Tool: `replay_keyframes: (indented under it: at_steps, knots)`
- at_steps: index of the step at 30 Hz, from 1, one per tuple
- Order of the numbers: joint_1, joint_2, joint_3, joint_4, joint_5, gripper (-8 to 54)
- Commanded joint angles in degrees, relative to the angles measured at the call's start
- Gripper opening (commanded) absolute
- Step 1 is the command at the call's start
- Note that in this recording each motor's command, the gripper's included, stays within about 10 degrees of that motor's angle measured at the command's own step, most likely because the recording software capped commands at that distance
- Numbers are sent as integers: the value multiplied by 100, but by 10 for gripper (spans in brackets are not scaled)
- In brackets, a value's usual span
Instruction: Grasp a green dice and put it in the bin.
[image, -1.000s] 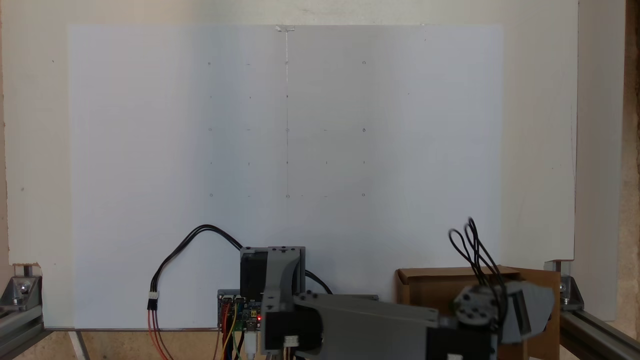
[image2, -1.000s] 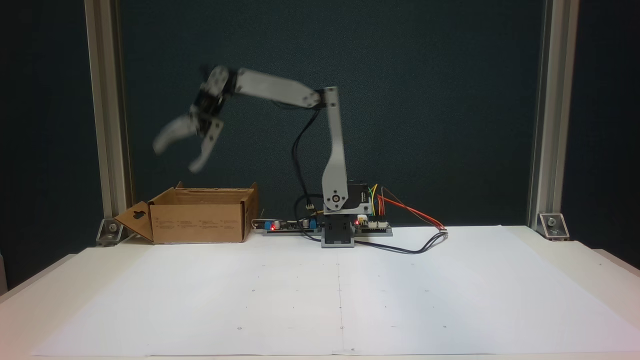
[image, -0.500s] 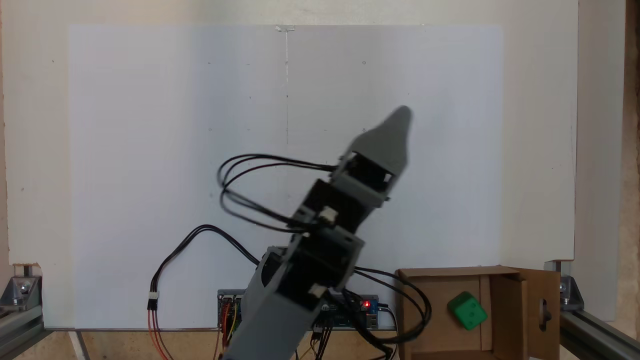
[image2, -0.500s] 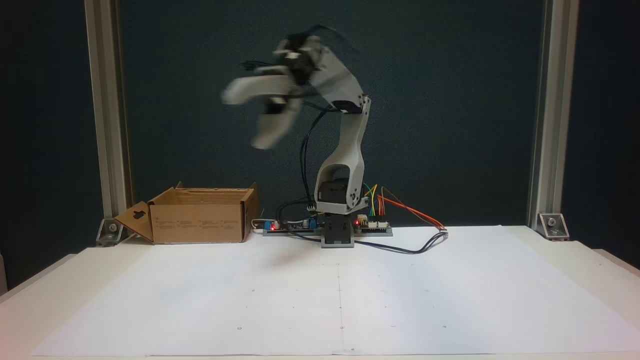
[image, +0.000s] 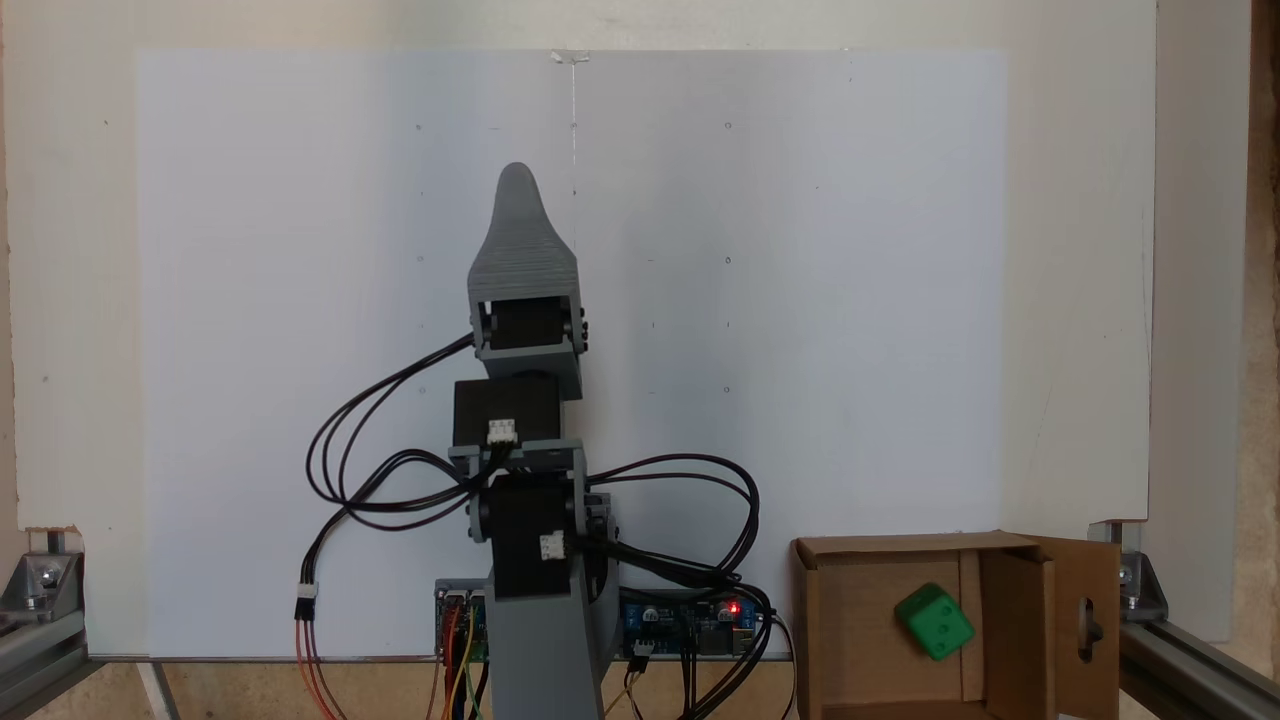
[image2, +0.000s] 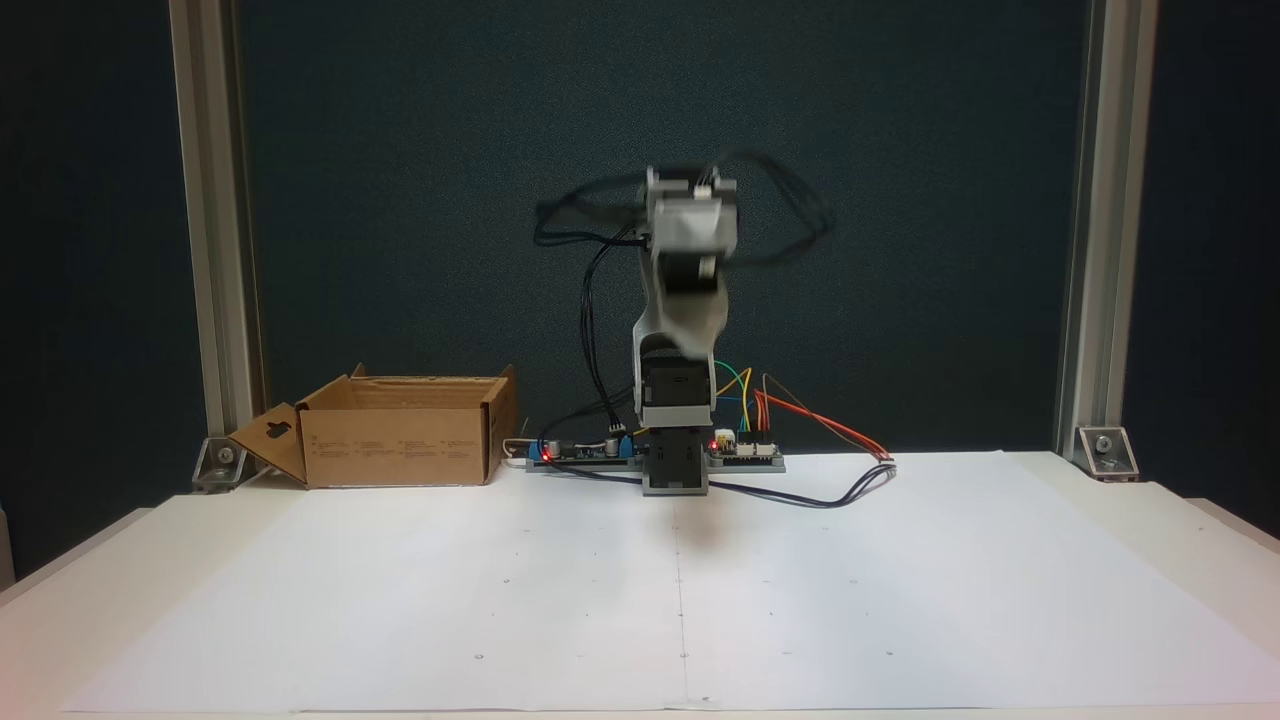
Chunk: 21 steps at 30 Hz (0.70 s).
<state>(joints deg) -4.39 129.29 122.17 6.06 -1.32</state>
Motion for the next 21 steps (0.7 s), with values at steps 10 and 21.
replay_keyframes:
  at_steps: [10,21]
  knots:
    - [536,668,2127,-3127,229,437]
    - [571,659,3278,-5676,220,433]
